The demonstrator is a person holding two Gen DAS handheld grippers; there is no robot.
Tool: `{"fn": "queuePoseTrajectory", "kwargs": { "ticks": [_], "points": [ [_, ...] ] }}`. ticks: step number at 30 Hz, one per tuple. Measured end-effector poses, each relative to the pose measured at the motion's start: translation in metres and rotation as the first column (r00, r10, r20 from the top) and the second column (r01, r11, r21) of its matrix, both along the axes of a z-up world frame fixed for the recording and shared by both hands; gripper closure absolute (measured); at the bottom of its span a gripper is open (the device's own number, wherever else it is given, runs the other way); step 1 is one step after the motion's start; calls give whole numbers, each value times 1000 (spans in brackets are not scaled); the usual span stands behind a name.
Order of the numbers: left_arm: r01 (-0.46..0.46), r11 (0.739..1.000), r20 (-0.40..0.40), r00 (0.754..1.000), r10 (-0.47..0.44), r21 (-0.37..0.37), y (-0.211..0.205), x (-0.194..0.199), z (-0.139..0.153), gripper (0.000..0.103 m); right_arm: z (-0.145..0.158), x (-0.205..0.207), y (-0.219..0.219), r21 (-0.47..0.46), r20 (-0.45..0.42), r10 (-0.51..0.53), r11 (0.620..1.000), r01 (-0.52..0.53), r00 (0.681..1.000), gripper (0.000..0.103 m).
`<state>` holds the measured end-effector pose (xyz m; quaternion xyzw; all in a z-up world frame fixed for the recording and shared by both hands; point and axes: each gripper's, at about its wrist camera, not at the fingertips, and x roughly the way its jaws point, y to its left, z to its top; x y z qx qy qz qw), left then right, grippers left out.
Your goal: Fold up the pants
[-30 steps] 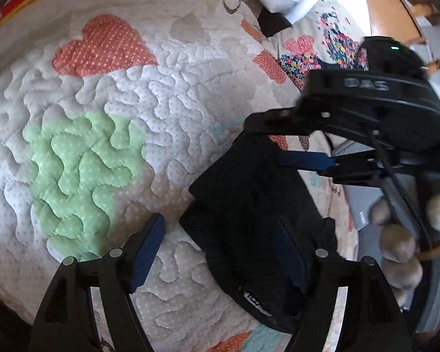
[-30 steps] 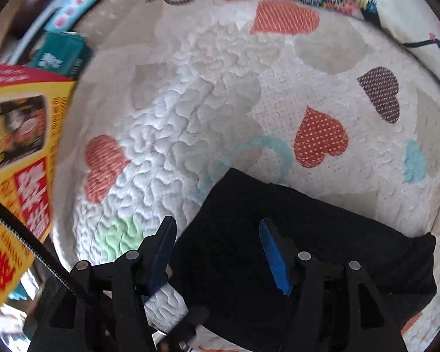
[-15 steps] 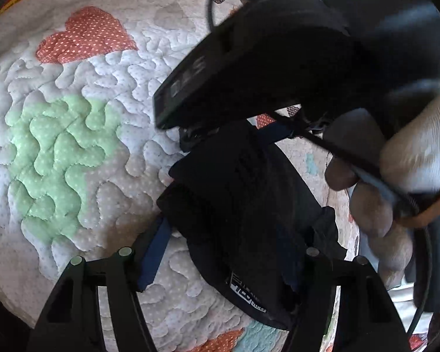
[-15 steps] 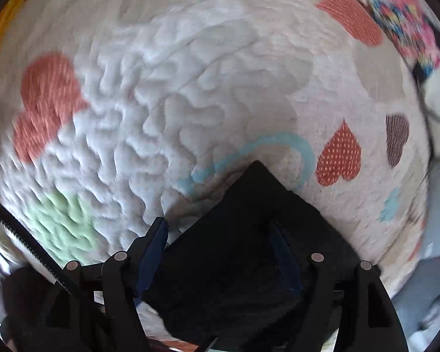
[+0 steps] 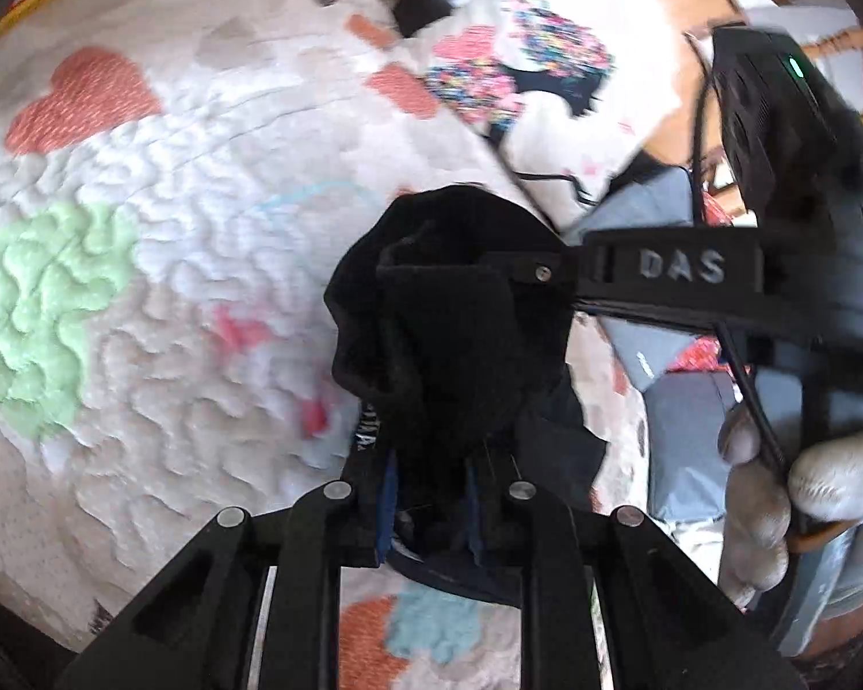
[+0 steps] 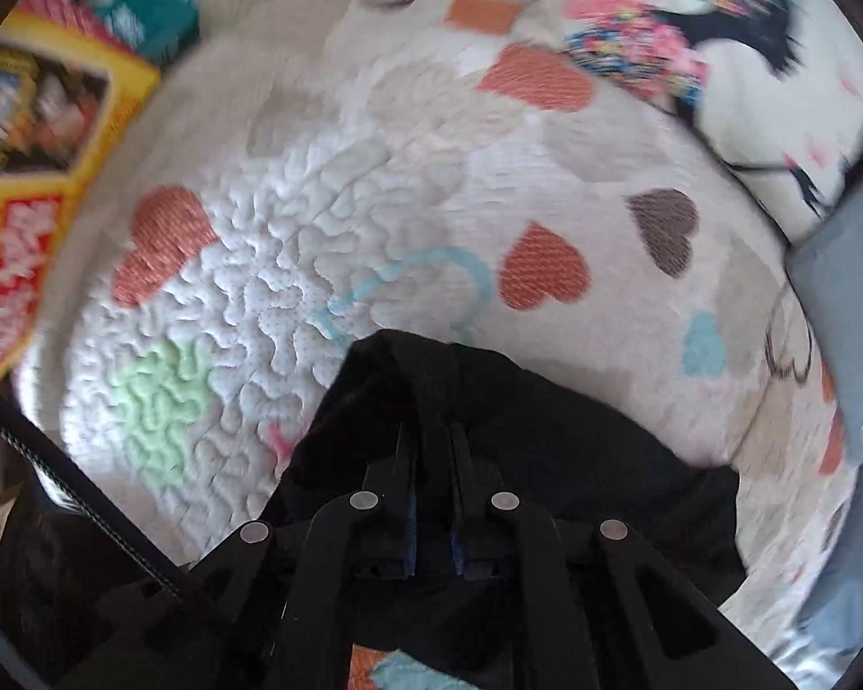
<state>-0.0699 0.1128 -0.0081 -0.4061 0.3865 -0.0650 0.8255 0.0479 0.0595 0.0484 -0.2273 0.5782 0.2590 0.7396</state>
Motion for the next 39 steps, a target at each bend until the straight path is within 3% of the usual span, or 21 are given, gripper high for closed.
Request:
{"fn": "queuePoseTrajectory", "kwargs": {
  "ticks": [6,11,19,25,29,32,33,34,35,37,39],
  "points": [
    [76,995,45,996,-79,68,-43,9,30,85,36,1,-69,200,17,-120,973,114,993,94],
    [146,983,43,988,-151,107,-79,12,41,85,48,4,-138,324,0,-222,923,210,975,94],
    [262,942,-2,964,-267,212,-171,31,37,85,23,14,-251,439,-95,-366,819,369,926,94],
    [339,895,-37,938,-343,291,-230,43,26,83,-9,24,-326,507,-189,-467,707,493,864,94],
    [395,865,-74,917,-392,309,-244,38,21,75,-36,27,-367,542,-247,-511,631,555,823,92],
    [451,858,-79,892,-446,245,-235,21,24,61,-52,25,-390,538,-248,-565,595,597,787,84],
    [463,857,-77,886,-458,226,-231,15,26,60,-56,25,-398,533,-245,-588,583,614,771,79],
    [478,853,-76,878,-473,210,-226,8,29,60,-60,24,-408,538,-255,-609,556,634,751,68],
    [483,852,-69,875,-480,202,-223,4,32,60,-63,22,-419,544,-266,-637,520,658,724,64],
    [469,859,-42,881,-471,204,-211,-4,40,59,-59,18,-436,559,-253,-688,470,683,680,64],
    [433,875,-29,899,-438,214,-201,-2,45,58,-39,14,-443,624,-221,-689,444,643,690,64]
  ]
}}
